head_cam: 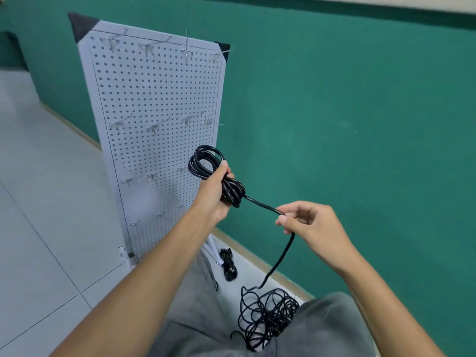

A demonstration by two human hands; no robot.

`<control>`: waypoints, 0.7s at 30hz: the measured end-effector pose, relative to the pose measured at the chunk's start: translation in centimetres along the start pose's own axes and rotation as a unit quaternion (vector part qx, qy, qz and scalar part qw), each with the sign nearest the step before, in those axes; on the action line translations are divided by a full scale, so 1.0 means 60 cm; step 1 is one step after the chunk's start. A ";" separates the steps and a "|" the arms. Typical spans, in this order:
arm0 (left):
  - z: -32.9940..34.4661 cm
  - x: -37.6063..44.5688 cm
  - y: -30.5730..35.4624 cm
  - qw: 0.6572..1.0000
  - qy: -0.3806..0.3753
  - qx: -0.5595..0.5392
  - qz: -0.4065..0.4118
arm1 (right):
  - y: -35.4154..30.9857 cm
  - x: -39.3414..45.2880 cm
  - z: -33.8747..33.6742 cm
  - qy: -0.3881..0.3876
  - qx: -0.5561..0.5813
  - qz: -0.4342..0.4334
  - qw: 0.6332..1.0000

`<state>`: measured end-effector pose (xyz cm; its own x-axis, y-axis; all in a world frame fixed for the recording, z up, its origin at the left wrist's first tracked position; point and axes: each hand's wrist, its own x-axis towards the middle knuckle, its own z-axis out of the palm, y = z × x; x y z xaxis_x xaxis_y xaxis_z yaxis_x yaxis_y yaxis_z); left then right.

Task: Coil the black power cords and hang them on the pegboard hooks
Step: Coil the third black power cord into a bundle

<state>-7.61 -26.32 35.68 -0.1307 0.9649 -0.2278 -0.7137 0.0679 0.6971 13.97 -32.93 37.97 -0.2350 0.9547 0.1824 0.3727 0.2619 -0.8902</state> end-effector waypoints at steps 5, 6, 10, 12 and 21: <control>-0.020 -0.007 -0.032 0.986 0.060 0.145 0.052 | -0.006 -0.006 0.026 -0.065 -0.091 -0.046 0.993; -0.024 -0.012 -0.041 0.983 0.049 0.169 0.060 | -0.012 -0.002 0.028 -0.069 -0.114 -0.058 0.989; -0.045 -0.038 -0.074 0.968 -0.027 0.245 0.049 | -0.030 0.014 0.030 -0.062 -0.169 -0.082 0.980; -0.051 -0.053 -0.089 0.967 -0.059 0.246 0.030 | -0.034 0.016 0.036 -0.064 -0.152 -0.078 0.983; -0.061 -0.109 -0.122 0.964 -0.185 0.182 -0.052 | -0.017 0.014 0.046 0.039 -0.057 -0.015 0.997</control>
<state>-4.03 -34.04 29.57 0.2307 0.9680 -0.0986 -0.4118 0.1890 0.8915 10.89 -32.76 37.90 -0.1787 0.9530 0.2449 0.4678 0.3012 -0.8309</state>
